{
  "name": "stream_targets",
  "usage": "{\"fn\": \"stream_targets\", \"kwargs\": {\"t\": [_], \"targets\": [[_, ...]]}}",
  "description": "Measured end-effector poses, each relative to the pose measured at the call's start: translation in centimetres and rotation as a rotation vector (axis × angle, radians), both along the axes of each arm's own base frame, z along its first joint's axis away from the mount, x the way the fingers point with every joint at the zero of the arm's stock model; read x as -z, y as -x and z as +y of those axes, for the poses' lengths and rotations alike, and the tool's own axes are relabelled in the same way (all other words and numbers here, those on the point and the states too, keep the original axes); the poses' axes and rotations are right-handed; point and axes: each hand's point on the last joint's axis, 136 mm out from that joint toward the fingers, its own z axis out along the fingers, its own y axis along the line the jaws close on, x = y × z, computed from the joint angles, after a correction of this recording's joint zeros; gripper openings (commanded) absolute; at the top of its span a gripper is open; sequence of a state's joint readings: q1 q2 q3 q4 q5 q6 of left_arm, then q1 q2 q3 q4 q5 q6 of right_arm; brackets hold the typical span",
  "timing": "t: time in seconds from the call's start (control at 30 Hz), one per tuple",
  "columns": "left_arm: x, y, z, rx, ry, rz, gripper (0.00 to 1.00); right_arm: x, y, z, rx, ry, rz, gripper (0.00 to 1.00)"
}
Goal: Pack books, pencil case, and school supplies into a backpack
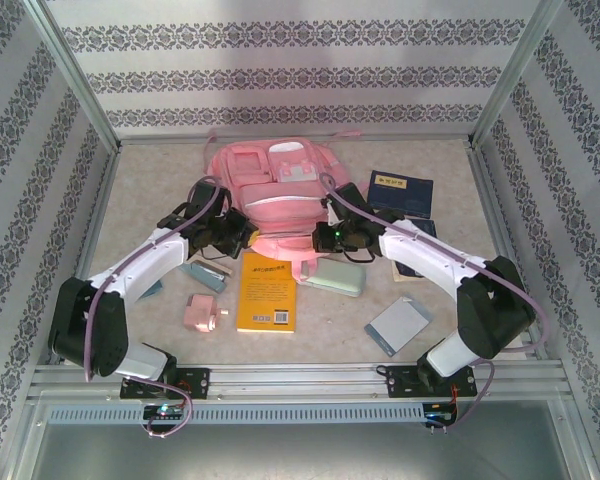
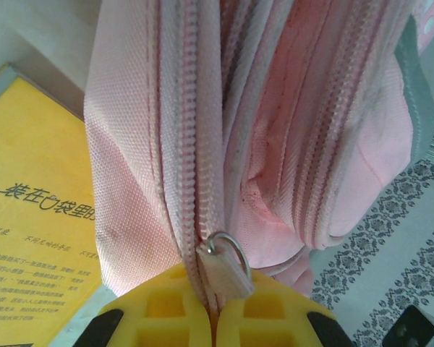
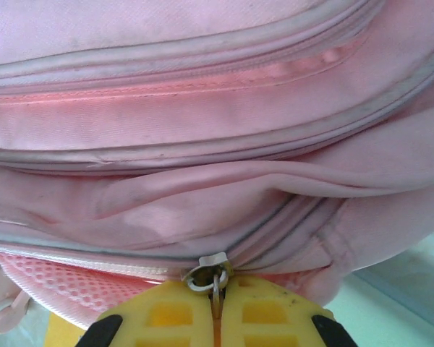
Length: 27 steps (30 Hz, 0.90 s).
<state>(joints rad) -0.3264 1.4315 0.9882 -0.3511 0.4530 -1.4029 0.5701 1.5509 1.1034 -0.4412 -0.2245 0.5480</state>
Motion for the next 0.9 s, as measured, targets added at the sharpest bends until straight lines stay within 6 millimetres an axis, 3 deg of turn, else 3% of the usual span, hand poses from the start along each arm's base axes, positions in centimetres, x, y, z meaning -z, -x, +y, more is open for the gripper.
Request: {"fn": "stream_targets", "kwargs": {"t": [0.47, 0.7, 0.9], "targets": [[-3.4, -0.3, 1.6, -0.007, 0.045, -0.047, 0.0, -0.5, -2.3, -0.7, -0.008, -0.121, 0.014, 0.0], [-4.5, -0.3, 1.5, 0.029, 0.053, -0.068, 0.0, -1.5, -3.5, -1.0, -0.007, -0.203, 0.01, 0.0], [-6.9, -1.0, 0.9, 0.091, 0.045, -0.117, 0.0, -4.4, -3.2, -1.5, 0.013, -0.231, -0.047, 0.0]]}}
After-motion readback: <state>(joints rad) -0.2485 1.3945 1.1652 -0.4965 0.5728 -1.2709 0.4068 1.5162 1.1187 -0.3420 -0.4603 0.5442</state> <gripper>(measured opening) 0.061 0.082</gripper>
